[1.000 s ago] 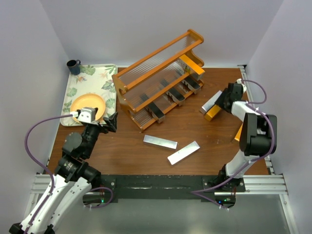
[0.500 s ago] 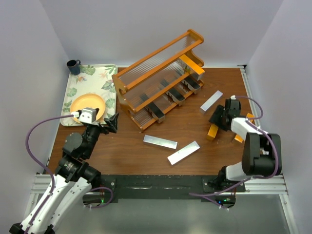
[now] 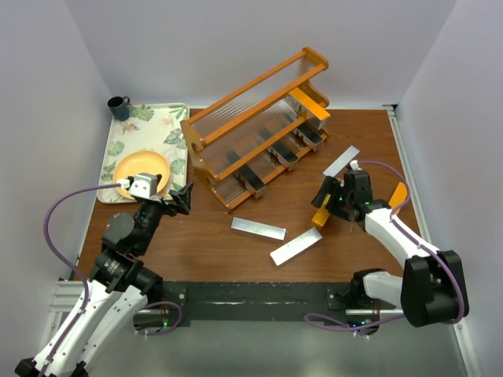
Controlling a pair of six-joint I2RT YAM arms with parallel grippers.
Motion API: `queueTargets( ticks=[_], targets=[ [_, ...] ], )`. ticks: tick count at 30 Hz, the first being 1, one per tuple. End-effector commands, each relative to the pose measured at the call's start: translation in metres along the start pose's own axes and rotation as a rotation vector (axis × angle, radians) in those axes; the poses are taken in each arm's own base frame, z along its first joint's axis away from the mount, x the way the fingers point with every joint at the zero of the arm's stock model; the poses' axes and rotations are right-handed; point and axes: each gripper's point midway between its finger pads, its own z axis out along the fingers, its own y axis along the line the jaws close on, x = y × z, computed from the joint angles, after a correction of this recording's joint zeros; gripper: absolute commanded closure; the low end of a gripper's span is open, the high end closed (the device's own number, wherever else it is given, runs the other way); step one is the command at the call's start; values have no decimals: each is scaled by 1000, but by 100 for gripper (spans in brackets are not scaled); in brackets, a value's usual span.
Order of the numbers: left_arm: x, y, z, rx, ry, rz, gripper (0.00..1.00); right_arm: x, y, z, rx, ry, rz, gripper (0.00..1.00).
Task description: Place and organize the toothpastes onto the shelf
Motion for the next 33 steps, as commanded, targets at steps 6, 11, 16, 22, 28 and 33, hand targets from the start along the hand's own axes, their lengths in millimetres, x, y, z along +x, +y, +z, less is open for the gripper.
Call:
queueTargets(
  ticks=[6,11,16,22,28,33],
  targets=[
    [-6,-4,2,21,-24,6,0,25,70,-4,-251,87,-34,16],
    [-2,-6,4,27,-7,10,0,32,108,-2,-346,138,-157,15],
    [6,-21,8,117,15,31,0,13,103,-17,-295,58,-231,15],
    [17,-92,20,492,83,70,4,-20,91,-58,-223,-99,-314,13],
    [54,-160,35,682,305,255,2,-41,73,-97,-182,-271,-357,4],
    [69,-199,59,730,355,292,1,-55,53,-121,-121,-408,-329,2]
  ],
)
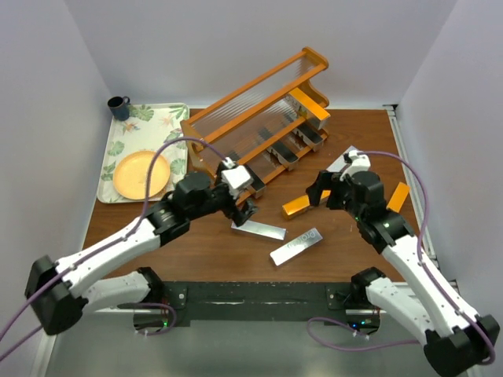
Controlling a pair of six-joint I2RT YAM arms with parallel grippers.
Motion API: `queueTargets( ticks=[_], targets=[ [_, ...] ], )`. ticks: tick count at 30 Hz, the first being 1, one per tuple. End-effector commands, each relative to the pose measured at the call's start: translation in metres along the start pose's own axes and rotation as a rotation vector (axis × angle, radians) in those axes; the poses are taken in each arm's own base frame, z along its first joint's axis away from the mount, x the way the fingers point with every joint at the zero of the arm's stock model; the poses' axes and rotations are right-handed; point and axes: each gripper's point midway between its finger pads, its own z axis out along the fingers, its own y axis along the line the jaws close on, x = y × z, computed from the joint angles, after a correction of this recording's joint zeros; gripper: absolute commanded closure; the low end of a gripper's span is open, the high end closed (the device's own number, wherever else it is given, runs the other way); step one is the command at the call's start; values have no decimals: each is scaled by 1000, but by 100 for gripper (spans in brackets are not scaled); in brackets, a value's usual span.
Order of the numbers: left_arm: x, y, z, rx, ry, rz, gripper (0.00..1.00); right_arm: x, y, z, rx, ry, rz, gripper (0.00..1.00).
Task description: Place and organize the toothpastes onto the shelf
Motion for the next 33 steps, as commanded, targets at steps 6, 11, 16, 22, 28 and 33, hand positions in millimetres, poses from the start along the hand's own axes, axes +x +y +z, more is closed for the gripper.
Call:
queueTargets(
  ticks=[6,11,16,22,28,33],
  targets=[
    [-10,-15,79,18,14,128,0,-14,-47,-35,195,-225,38,2],
    [-2,-26,119,53,20,140,0,-9,-53,-40,212,-237,54,2],
    [27,-26,156,64,79,148,0,-5,-55,-41,216,-234,47,2],
    [46,-31,182,103,69,164,1,-2,-57,-39,219,-225,32,2],
    [72,-34,202,124,117,167,6,5,-55,-33,206,-192,8,2],
    [87,-28,211,95,133,147,16,6,-54,-31,199,-189,-5,2]
  ],
)
